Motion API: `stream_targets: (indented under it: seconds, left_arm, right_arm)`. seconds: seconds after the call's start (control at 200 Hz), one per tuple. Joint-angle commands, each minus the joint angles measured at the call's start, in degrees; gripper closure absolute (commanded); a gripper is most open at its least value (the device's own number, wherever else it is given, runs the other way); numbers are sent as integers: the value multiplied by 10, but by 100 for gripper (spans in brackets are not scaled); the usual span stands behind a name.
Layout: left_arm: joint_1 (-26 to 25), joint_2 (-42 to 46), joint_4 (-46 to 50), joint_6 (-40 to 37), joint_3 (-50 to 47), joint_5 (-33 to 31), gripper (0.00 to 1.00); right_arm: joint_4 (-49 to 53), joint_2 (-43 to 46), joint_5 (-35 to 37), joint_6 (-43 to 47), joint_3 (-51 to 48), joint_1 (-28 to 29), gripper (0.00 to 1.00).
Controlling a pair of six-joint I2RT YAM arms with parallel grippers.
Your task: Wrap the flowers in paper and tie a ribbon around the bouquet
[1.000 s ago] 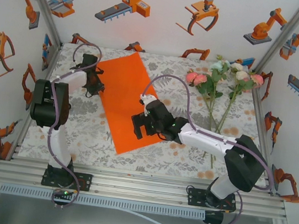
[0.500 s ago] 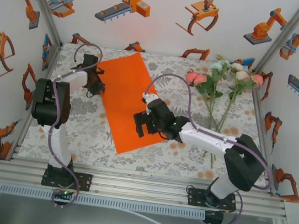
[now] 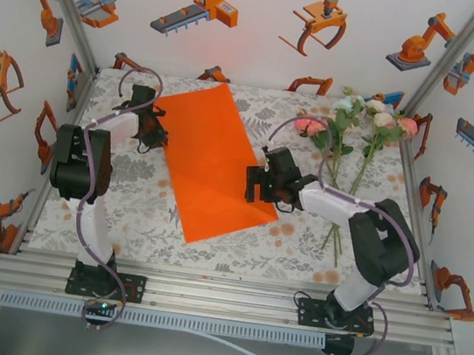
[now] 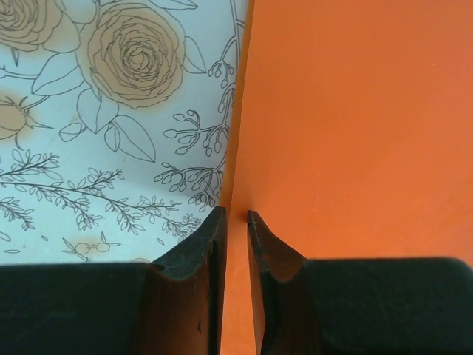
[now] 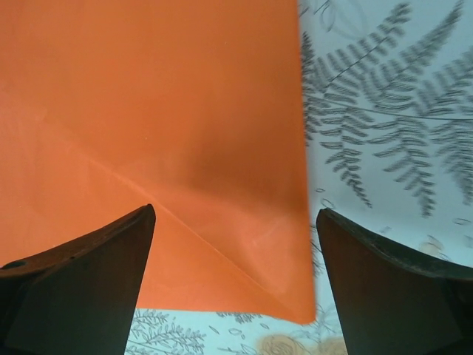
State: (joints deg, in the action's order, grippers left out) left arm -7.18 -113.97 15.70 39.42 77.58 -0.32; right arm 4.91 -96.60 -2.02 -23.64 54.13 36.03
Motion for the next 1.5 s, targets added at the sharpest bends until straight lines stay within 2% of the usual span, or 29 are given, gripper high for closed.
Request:
stream_targets:
  seconds: [0.0,0.38,0.486,0.546,0.626,0.701,0.861,0.991,1.091,1.277,1.377,1.492]
  left_arm:
    - [1,1,-15,8,13,20,77]
    - [2,3,-42,27,6,40,78]
    - [2,-2,-54,37,6,63,78]
    - [2,-2,-58,43,3,70,84]
    - [2,11,-52,47,-1,67,100]
    - [2,38,-46,59,-8,57,100]
    - [-7,83,49,126,33,11,100]
    - [-17,86,143,191,84,-5,100]
    - [-24,79,211,231,121,-3,100]
    - [-45,91,272,291,151,-30,100]
    - [-46,104,277,324,143,-28,100]
    - [-47,115,282,340,138,-37,100]
  right_arm:
    - [-23,-21,-43,-22,-8,0,24]
    - [-26,-21,-46,-24,-10,-1,28]
    - [-29,-20,-48,-27,-11,0,28]
    - [-29,-20,-47,-28,-11,0,28]
    - [-24,-13,-42,-29,-10,0,27]
    - [-9,9,-41,-25,-4,0,20]
    - [16,103,-17,4,6,14,14]
    - [39,145,26,19,39,77,13]
    - [34,126,71,8,78,155,13]
    - [2,16,218,-55,172,258,13]
    - [-25,-59,307,-37,230,288,13]
    - [-21,-147,461,37,304,311,9]
